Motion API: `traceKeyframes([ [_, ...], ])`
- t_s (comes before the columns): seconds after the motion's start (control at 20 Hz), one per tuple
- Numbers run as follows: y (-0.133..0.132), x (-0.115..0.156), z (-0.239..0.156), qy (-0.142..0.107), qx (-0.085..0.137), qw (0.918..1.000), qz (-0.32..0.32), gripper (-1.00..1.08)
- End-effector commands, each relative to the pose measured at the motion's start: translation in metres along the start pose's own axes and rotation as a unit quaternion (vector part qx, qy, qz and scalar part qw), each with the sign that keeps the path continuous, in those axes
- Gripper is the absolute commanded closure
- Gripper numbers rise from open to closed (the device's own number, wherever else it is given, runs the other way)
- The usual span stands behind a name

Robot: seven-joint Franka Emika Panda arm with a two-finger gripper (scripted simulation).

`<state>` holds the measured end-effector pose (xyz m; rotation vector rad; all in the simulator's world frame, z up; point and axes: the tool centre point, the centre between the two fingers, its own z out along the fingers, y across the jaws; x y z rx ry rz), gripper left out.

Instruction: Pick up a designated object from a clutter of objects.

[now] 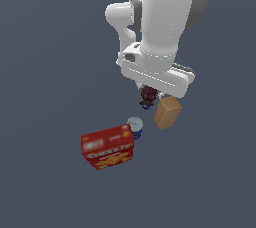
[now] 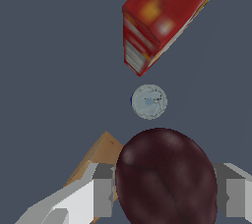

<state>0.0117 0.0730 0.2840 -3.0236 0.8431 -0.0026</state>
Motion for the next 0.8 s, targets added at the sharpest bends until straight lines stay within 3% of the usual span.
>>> traceKeyframes([
  [0.0,0.013,0.002,-0.022,0.000,0.000,1.0000,0.000,1.08],
  [0.4,0.040,0.008,-0.069,-0.001,-0.001,1.0000,-0.001,1.08],
  [0.75,0.047,0.010,-0.082,-0.001,-0.001,1.0000,-0.001,1.08],
])
